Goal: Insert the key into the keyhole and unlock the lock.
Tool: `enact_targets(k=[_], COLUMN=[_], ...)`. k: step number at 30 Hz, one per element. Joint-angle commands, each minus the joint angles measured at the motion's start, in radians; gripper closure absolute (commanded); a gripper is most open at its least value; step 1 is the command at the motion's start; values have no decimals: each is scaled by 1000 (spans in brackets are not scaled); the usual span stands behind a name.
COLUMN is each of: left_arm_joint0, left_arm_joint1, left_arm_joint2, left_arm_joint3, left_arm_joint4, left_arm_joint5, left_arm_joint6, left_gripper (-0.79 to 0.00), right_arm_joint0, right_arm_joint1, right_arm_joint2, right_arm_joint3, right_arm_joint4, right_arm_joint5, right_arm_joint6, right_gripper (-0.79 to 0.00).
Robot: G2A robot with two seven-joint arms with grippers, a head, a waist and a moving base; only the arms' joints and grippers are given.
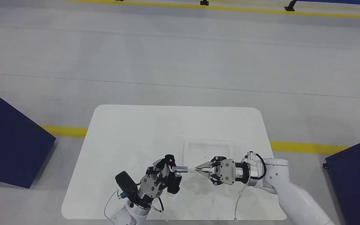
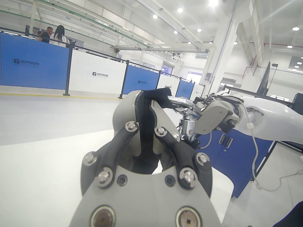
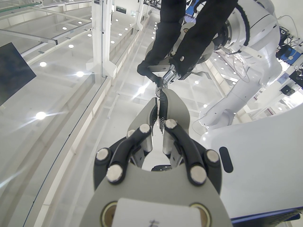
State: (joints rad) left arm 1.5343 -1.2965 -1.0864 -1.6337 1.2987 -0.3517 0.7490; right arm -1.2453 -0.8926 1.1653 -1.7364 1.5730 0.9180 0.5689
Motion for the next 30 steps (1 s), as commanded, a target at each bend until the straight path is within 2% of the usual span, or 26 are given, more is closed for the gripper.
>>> enact_targets(k=[1,13,30], left_arm_joint0=[-2,-24,-29], left_arm_joint1=[1,0,2], left_arm_joint2=[-3,-3,-12], left_arm_joint3=[4,27,32], left_arm_joint4=[14,29,33], left_arm_joint5=[-2,4,9], left_arm_joint6=[6,7,12], left_gripper=[0,0,0], right_arm_joint0=[-1,-7,3], right_arm_joint1=[-1,-4,-10], right_arm_joint2=[0,2,4], right_arm_joint3=[1,-1,11], right_arm_joint4=[-7,-117,-140], right_arm_joint5=[-4,-61,-36], right_arm_joint6=[8,106,114], right_gripper=[0,0,0])
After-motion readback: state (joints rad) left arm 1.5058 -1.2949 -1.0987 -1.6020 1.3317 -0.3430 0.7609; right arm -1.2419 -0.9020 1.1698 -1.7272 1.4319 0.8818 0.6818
